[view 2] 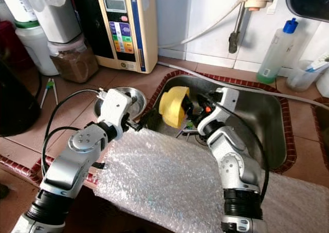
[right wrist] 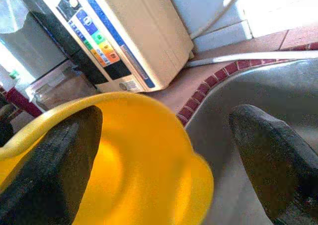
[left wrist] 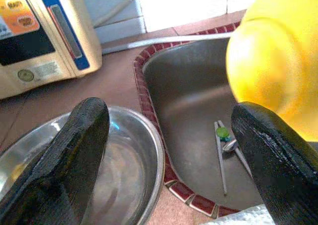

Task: Kitchen organization

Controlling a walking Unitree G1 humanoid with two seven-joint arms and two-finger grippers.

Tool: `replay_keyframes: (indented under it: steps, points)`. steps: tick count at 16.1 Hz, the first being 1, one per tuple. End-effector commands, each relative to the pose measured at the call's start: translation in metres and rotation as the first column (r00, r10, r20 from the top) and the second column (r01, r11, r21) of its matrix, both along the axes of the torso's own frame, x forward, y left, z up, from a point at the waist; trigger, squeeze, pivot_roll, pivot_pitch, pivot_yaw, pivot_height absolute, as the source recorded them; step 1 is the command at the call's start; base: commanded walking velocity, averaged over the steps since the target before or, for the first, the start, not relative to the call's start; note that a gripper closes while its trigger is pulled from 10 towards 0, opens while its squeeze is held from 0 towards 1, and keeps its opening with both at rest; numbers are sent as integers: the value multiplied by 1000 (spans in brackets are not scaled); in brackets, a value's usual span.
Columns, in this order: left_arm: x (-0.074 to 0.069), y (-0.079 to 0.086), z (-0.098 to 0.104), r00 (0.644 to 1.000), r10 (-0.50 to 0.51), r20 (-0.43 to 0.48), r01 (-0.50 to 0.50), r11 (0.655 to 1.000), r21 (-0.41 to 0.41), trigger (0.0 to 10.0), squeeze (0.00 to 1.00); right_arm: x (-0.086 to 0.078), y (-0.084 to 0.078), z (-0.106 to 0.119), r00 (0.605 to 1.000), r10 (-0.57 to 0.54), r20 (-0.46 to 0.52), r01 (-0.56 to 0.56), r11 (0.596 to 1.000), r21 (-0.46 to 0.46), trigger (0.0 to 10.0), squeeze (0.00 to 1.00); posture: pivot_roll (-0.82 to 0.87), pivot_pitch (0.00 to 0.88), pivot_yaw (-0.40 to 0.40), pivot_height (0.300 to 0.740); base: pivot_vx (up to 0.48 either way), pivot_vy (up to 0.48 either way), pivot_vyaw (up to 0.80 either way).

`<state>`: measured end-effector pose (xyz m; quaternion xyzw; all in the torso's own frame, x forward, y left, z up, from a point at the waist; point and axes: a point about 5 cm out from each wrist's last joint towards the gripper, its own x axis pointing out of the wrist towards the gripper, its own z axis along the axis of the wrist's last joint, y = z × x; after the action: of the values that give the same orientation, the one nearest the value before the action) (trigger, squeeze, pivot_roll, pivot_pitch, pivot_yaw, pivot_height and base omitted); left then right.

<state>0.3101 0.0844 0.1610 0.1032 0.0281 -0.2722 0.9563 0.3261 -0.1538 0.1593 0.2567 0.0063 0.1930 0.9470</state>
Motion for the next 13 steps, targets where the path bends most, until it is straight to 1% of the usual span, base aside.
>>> replay_keyframes:
  steps: [1, 2, 3, 4, 5, 6, 7, 8, 9, 10, 11, 12, 13]
  points:
    - [3, 2, 4, 1000, 16, 15, -16, 1000, 3, 10000, 0, 1, -3, 8, 999, -17, 40, 19, 999, -31, 10000, 0, -91, 50, 63, 740, 0, 0, 0]
    - [3, 2, 3, 1000, 16, 15, -16, 1000, 3, 10000, 0, 1, -3, 8, 999, -22, 47, 25, 998, -55, 10000, 0, -91, 50, 63, 740, 0, 0, 0]
    - [2, 1, 3, 1000, 16, 15, -16, 1000, 5, 10000, 0, 2, -4, 3, 996, -28, 81, 52, 947, -317, 10000, 0, -92, 50, 63, 740, 0, 0, 0]
    - [2, 1, 2, 1000, 16, 15, -17, 1000, 7, 10000, 0, 2, -2, 0, 994, 6, 114, 50, 876, -480, 10000, 0, -93, 49, 63, 740, 0, 0, 0]
    - [2, 1, 2, 1000, 17, 15, -17, 1000, 10, 10000, 0, 2, 0, -11, 988, 77, 137, 59, 625, -779, 10000, 0, -93, 49, 63, 740, 0, 0, 0]
    - [2, 1, 2, 1000, 16, 16, -17, 1000, 10, 10000, 0, 3, -2, -12, 985, 87, 151, 76, 566, -821, 10000, 0, -93, 47, 62, 740, 0, 0, 0]
    - [3, 0, 2, 1000, 16, 17, -16, 1000, 11, 10000, 0, 3, -1, -12, 989, 88, 121, 40, 619, -784, 10000, 0, -90, 47, 62, 740, 0, 0, 0]
    - [3, 0, 2, 1000, 15, 18, -15, 1000, 11, 10000, 0, 3, -2, -14, 989, 101, 109, 28, 597, -802, 10000, 0, -91, 46, 62, 740, 0, 0, 0]
    - [3, 0, 3, 1000, 14, 18, -14, 1000, 12, 10000, 0, 4, -3, -15, 995, 67, 71, 6, 684, -730, 10000, 0, -91, 46, 62, 740, 0, 0, 0]
    - [3, 1, 3, 1000, 13, 19, -13, 1000, 14, 10000, 0, 3, -2, -18, 998, 65, 27, -32, 753, -657, 10000, 0, -90, 46, 64, 740, 0, 0, 0]
    - [3, 1, 3, 1000, 12, 19, -13, 1000, 15, 10000, 0, 4, -2, -20, 999, 46, -7, -41, 805, -592, 10000, 0, -91, 46, 64, 740, 0, 0, 0]
    - [3, 1, 3, 1000, 10, 18, -11, 1000, 16, 10000, 0, 7, -5, -21, 995, -16, -99, -22, 931, -365, 10000, 0, -91, 44, 65, 740, 0, 0, 0]
    - [3, 0, 3, 1000, 9, 18, -9, 1000, 17, 10000, 0, 9, -9, -24, 986, -55, -155, 5, 952, -305, 10000, 0, -90, 43, 65, 740, 0, 0, 0]
